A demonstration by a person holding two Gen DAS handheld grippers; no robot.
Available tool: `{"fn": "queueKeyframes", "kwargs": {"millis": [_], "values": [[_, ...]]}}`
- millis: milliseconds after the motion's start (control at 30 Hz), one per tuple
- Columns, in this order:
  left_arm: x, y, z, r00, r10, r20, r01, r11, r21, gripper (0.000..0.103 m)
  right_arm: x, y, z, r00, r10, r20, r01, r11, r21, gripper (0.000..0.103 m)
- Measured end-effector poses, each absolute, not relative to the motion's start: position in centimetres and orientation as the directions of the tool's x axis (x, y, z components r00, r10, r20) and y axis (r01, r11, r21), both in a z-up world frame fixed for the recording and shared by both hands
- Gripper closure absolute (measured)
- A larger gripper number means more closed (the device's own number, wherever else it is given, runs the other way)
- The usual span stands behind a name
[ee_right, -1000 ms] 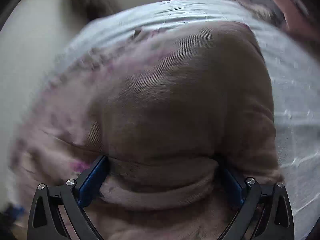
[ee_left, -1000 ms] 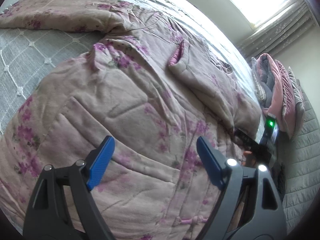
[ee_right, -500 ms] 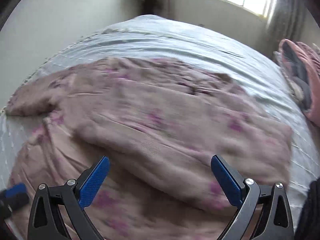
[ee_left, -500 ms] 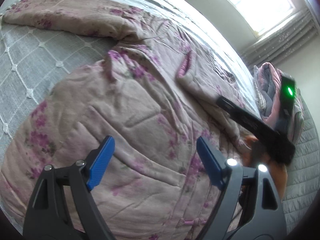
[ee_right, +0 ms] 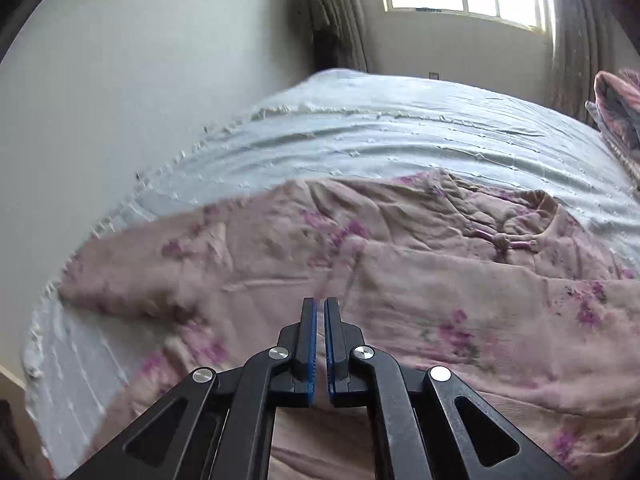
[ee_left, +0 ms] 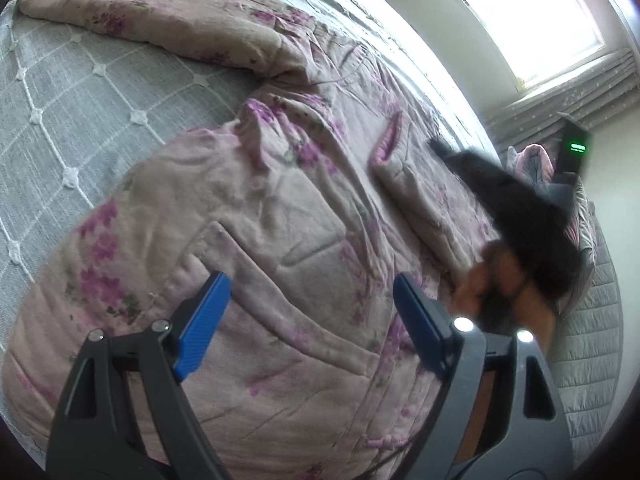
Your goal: Fold large clothes
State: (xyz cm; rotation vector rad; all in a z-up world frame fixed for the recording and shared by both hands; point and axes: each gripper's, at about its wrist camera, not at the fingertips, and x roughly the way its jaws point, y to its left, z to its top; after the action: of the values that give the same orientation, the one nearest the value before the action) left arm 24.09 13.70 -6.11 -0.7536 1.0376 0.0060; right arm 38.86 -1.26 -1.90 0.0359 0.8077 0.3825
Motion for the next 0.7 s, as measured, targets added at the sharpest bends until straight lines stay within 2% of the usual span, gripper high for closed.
{"fn": "queueKeyframes", "kwargs": {"millis": [133, 167, 267, 300, 367, 400, 433, 500, 633, 700], "values": [[24.2, 14.7, -6.2, 0.538, -0.328, -0.776, -0.365, 0.739, -0.566, 0.019, 40.1, 1.0, -7.9, 0.45, 0.249, -0.858, -0.319, 0.942, 0.106, 0.099], [24.2, 15.1, -6.2, 0.541, -0.322, -0.777, -0.372, 0.737, -0.564, 0.019, 40.1, 0.5, -8.3, 0.457, 0.274, -0.846, -0.311, 0.941, 0.137, 0.099], [24.1, 16.2, -6.2, 0.548, -0.299, -0.781, -0.39, 0.735, -0.555, 0.019, 39.8, -2.8, -7.4, 0.42, 0.428, -0.8, -0.249, 0.902, 0.352, 0.096], [24.0, 16.7, -6.1, 0.551, -0.289, -0.783, -0.397, 0.734, -0.551, 0.019, 39.1, -4.1, -6.2, 0.447, 0.447, -0.774, -0.235, 0.894, 0.381, 0.092], [23.8, 18.0, -6.1, 0.559, -0.263, -0.786, -0.422, 0.726, -0.543, 0.019, 36.4, -6.2, -3.9, 0.52, 0.424, -0.742, -0.224, 0.905, 0.361, 0.08], [23.8, 18.8, -6.2, 0.562, -0.251, -0.788, -0.437, 0.719, -0.54, 0.019, 34.6, -7.1, -3.1, 0.535, 0.419, -0.733, -0.218, 0.907, 0.359, 0.067], [23.7, 19.7, -6.3, 0.564, -0.234, -0.792, -0.455, 0.712, -0.535, 0.019, 32.4, -8.5, -2.5, 0.54, 0.433, -0.721, -0.215, 0.9, 0.379, 0.049], [23.5, 21.7, -6.4, 0.562, -0.203, -0.802, -0.484, 0.706, -0.517, 0.019, 28.7, -10.9, -2.1, 0.54, 0.454, -0.709, -0.208, 0.888, 0.41, 0.03], [23.4, 26.3, -7.0, 0.525, -0.071, -0.848, -0.566, 0.715, -0.41, 0.019, 21.3, -15.5, -2.7, 0.555, 0.393, -0.733, -0.141, 0.913, 0.383, 0.023], [22.8, 29.4, -7.6, 0.519, -0.039, -0.854, -0.612, 0.68, -0.403, 0.019, 19.3, -17.3, -3.2, 0.539, 0.337, -0.772, -0.07, 0.931, 0.358, 0.023]]}}
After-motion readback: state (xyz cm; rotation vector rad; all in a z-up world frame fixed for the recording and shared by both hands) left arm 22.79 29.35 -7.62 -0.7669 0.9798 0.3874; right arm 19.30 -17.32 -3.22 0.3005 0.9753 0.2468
